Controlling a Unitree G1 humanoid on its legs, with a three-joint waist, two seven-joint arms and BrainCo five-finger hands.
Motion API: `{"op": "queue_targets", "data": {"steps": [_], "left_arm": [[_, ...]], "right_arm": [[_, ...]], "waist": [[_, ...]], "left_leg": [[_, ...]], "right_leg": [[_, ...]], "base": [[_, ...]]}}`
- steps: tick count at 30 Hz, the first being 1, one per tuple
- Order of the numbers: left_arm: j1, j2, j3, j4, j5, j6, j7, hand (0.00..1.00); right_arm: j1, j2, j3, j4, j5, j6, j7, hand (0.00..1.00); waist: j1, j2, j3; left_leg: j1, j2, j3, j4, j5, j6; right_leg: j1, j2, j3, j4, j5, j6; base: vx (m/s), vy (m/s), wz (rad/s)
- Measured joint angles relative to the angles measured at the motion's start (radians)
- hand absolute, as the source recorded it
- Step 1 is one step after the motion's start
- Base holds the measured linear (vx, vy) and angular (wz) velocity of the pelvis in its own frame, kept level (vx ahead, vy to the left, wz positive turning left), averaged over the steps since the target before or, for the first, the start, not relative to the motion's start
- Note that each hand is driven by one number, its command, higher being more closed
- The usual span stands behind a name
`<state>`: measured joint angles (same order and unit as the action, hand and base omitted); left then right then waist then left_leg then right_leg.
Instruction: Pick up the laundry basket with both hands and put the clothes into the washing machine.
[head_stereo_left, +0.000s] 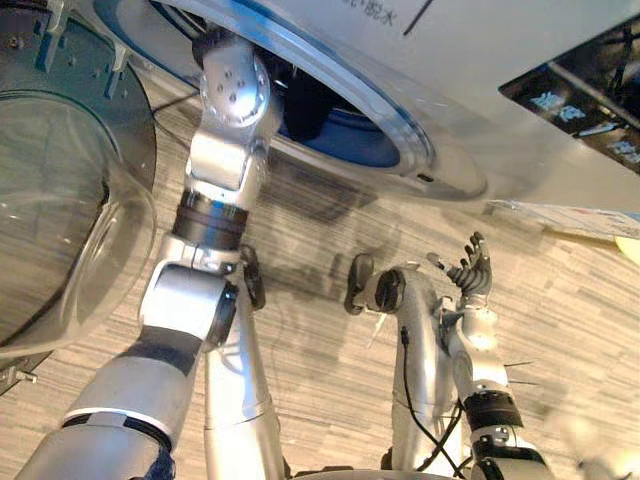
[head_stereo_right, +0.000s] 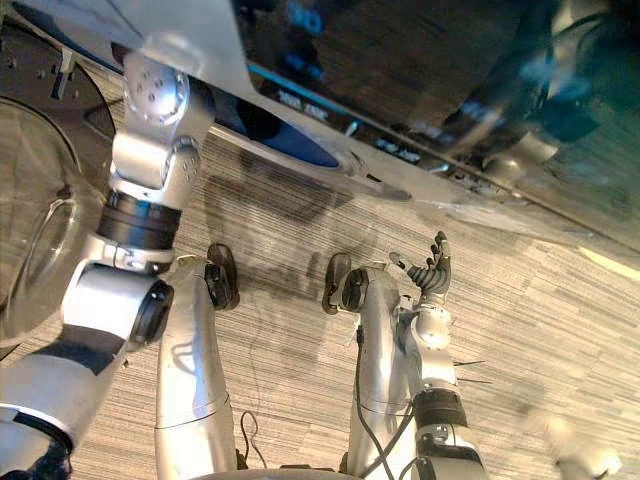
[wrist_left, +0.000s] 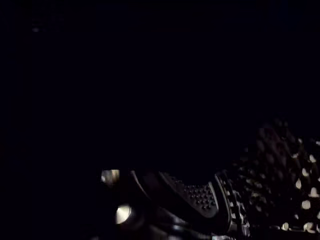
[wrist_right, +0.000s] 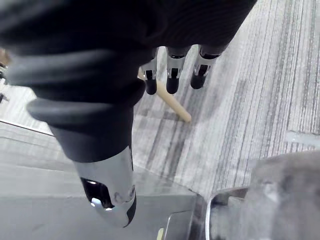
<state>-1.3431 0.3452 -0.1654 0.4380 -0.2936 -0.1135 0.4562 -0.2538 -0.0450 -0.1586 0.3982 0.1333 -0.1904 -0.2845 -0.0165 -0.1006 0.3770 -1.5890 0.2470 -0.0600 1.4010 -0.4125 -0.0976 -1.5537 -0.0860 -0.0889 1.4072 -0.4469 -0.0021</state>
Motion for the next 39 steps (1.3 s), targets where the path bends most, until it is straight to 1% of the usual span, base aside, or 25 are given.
{"op": "queue_targets", "data": {"steps": [4,5,7,8,10,12,13,15,16,18,19,21,23,25,28,31,33,34,35,39], "left_arm": [[-0.031,0.023,-0.003,0.004,0.029,-0.001,0.017,1.00],[-0.044,0.026,-0.002,0.005,0.033,-0.001,0.032,0.00],[-0.059,0.034,-0.001,0.005,0.043,-0.001,0.055,0.00],[-0.065,0.037,-0.001,0.007,0.054,-0.001,0.073,0.00],[-0.085,0.035,-0.003,0.040,0.067,-0.001,0.088,0.00],[-0.103,0.042,-0.002,0.079,0.072,0.012,0.087,0.00],[-0.104,0.048,-0.002,0.086,0.076,0.024,0.074,0.00],[-0.104,0.056,-0.016,0.106,0.140,0.043,0.025,0.00],[-0.104,0.059,-0.024,0.114,0.154,0.047,0.018,0.00],[-0.104,0.060,-0.049,0.133,0.234,0.072,-0.028,0.00],[-0.104,0.061,-0.060,0.135,0.252,0.073,-0.039,0.00],[-0.104,0.060,-0.082,0.144,0.328,0.080,-0.067,0.00],[-0.104,0.059,-0.112,0.167,0.450,0.106,-0.113,0.00],[-0.104,0.059,-0.116,0.187,0.533,0.116,-0.140,0.00],[-0.100,0.061,-0.112,0.193,0.579,0.134,-0.153,0.00],[-0.070,0.060,-0.099,0.178,0.584,0.147,-0.150,0.00],[0.018,0.062,-0.057,0.085,0.584,0.150,-0.145,0.00],[0.039,0.064,-0.053,0.068,0.585,0.150,-0.144,0.00],[0.088,0.065,-0.040,0.049,0.589,0.151,-0.145,0.00],[0.215,0.072,-0.014,0.025,0.604,0.158,-0.150,0.00]], "right_arm": [[-0.001,0.007,0.002,-0.015,0.011,-0.010,0.000,0.00],[0.000,0.013,0.002,-0.021,0.014,-0.014,0.000,0.00],[0.000,0.022,0.008,-0.030,0.014,-0.025,0.000,0.00],[-0.002,0.026,0.014,-0.032,0.014,-0.031,0.000,0.00],[-0.003,0.027,0.016,-0.035,0.014,-0.035,-0.002,0.00],[-0.002,0.027,0.016,-0.040,0.015,-0.035,-0.001,0.00],[-0.001,0.028,0.016,-0.042,0.015,-0.035,-0.001,0.00],[0.001,0.026,0.014,-0.044,0.023,-0.035,0.000,0.00],[0.001,0.026,0.012,-0.045,0.024,-0.035,0.000,0.00],[0.004,0.025,0.012,-0.049,0.026,-0.036,0.006,0.00],[0.005,0.025,0.011,-0.049,0.027,-0.036,0.006,0.00],[0.005,0.023,0.012,-0.050,0.036,-0.037,0.008,0.00],[0.006,0.016,0.012,-0.050,0.045,-0.040,0.030,0.00],[0.006,0.010,0.013,-0.047,0.047,-0.040,0.046,0.00],[0.008,0.000,0.015,-0.041,0.055,-0.040,0.058,0.00],[0.008,-0.009,0.012,-0.018,0.054,-0.040,0.072,0.00],[0.008,-0.020,0.012,0.004,0.053,-0.039,0.072,0.00],[0.008,-0.022,0.012,0.010,0.052,-0.038,0.072,0.00],[0.009,-0.025,0.012,0.027,0.049,-0.032,0.072,0.00],[0.026,-0.041,0.015,0.051,0.041,-0.013,0.072,0.00]], "waist": [[-0.002,-0.001,0.000],[-0.005,-0.001,-0.001],[-0.012,-0.001,0.000],[-0.020,-0.001,-0.001],[-0.023,-0.001,-0.001],[-0.025,0.000,-0.001],[-0.025,0.000,-0.001],[-0.023,0.000,-0.001],[-0.023,0.000,-0.001],[-0.021,0.000,-0.001],[-0.021,0.000,-0.001],[-0.018,0.000,-0.001],[-0.020,0.000,-0.001],[-0.016,0.000,-0.001],[-0.009,0.002,-0.002],[0.003,0.006,-0.004],[0.012,0.006,-0.004],[0.017,0.006,-0.004],[0.030,0.006,-0.004],[0.034,0.007,-0.004]], "left_leg": [[-0.004,0.021,0.027,-0.004,-0.001,0.014],[-0.005,0.029,0.035,-0.009,0.001,0.023],[-0.005,0.034,0.043,-0.010,-0.002,0.030],[-0.006,0.037,0.049,-0.010,-0.004,0.034],[-0.006,0.037,0.059,-0.009,-0.007,0.040],[-0.006,0.037,0.067,-0.005,-0.010,0.045],[-0.006,0.037,0.069,-0.004,-0.011,0.046],[-0.011,0.033,0.069,-0.002,-0.011,0.047],[-0.011,0.033,0.069,-0.002,-0.011,0.047],[-0.012,0.031,0.068,-0.001,-0.011,0.047],[-0.013,0.030,0.068,0.000,-0.010,0.048],[-0.015,0.029,0.064,0.006,-0.010,0.049],[-0.016,0.024,0.061,0.017,-0.010,0.049],[-0.016,0.023,0.053,0.024,-0.010,0.048],[-0.016,0.023,0.047,0.032,-0.009,0.047],[-0.012,0.016,0.029,0.028,-0.006,0.040],[0.004,0.011,0.028,0.016,0.002,0.039],[0.008,0.010,0.026,0.011,0.004,0.037],[0.024,0.005,0.022,-0.004,0.012,0.032],[0.081,-0.017,0.018,-0.065,0.034,0.023]], "right_leg": [[-0.014,0.020,0.022,-0.031,0.034,0.013],[-0.019,0.026,0.025,-0.043,0.046,0.017],[-0.023,0.035,0.038,-0.058,0.059,0.028],[-0.024,0.035,0.042,-0.066,0.065,0.031],[-0.027,0.036,0.050,-0.070,0.070,0.037],[-0.030,0.036,0.059,-0.071,0.074,0.043],[-0.031,0.036,0.061,-0.071,0.074,0.045],[-0.032,0.033,0.061,-0.070,0.075,0.045],[-0.033,0.032,0.061,-0.070,0.075,0.045],[-0.034,0.030,0.061,-0.065,0.074,0.045],[-0.034,0.030,0.060,-0.064,0.074,0.045],[-0.036,0.028,0.058,-0.055,0.072,0.043],[-0.038,0.017,0.054,-0.032,0.062,0.036],[-0.038,0.014,0.047,-0.019,0.058,0.029],[-0.037,0.013,0.042,-0.007,0.053,0.023],[-0.022,0.006,0.029,-0.004,0.047,0.014],[-0.003,-0.005,0.016,-0.003,0.039,0.008],[0.002,-0.006,0.014,-0.006,0.039,0.008],[0.019,-0.008,0.010,-0.015,0.038,0.006],[0.082,-0.029,-0.005,-0.051,0.033,-0.001]], "base": [[0.00,0.019,-0.28],[-0.01,0.021,-0.28],[0.00,0.022,-0.25],[0.00,0.026,-0.14],[0.01,0.028,-0.10],[0.01,0.022,-0.06],[0.00,0.000,0.00],[0.00,0.000,0.00],[0.01,0.000,0.04],[0.01,-0.005,0.03],[0.00,0.000,0.00],[0.00,-0.011,0.05],[0.00,-0.025,0.13],[0.00,-0.031,0.08],[0.00,-0.025,0.04],[0.00,-0.027,0.12],[0.03,-0.045,0.21],[0.03,-0.049,0.16],[0.02,-0.026,0.17],[0.03,-0.033,0.25]]}}
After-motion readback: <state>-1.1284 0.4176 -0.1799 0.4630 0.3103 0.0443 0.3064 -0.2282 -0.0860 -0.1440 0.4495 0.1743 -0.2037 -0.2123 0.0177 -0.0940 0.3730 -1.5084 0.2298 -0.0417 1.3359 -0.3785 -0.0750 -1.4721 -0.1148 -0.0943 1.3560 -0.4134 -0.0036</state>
